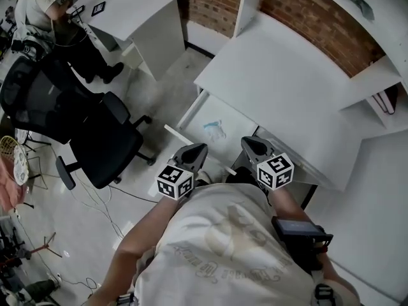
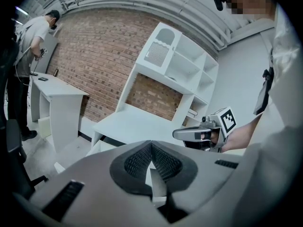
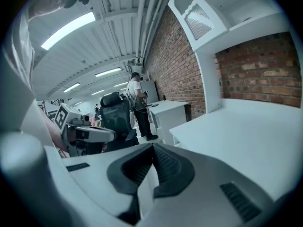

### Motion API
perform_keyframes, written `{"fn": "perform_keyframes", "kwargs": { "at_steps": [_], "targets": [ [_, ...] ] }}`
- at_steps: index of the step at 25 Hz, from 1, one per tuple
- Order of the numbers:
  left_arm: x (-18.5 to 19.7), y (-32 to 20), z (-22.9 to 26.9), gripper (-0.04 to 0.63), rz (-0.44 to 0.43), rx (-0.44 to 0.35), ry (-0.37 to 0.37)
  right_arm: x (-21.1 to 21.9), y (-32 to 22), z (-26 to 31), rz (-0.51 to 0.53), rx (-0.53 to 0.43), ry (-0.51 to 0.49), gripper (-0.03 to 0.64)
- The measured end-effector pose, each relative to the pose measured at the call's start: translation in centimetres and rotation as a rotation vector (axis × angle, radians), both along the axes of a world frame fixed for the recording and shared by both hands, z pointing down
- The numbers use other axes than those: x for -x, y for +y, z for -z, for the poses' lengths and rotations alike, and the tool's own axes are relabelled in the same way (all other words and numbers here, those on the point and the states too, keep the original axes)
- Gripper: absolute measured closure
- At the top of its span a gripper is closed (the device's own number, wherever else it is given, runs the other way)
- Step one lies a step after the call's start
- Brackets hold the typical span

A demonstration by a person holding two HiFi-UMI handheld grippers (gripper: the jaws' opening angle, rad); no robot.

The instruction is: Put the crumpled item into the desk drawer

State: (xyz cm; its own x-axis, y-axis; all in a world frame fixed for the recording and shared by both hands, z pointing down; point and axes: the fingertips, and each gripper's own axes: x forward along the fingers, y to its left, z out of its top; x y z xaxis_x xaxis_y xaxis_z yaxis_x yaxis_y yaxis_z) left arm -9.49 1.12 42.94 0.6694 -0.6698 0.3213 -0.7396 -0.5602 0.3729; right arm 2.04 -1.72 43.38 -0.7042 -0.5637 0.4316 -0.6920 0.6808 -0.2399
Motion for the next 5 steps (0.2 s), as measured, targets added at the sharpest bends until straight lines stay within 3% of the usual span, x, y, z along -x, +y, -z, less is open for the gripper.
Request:
{"fn": "perform_keyframes", "kwargs": {
  "at_steps": [5],
  "targets": [
    [-0.09,0.67,0.26,0.575,-0.024,-0.012,-0.005,0.16,0.97,-0.39,-0.006,0.002,0.007,0.594]
  ]
}}
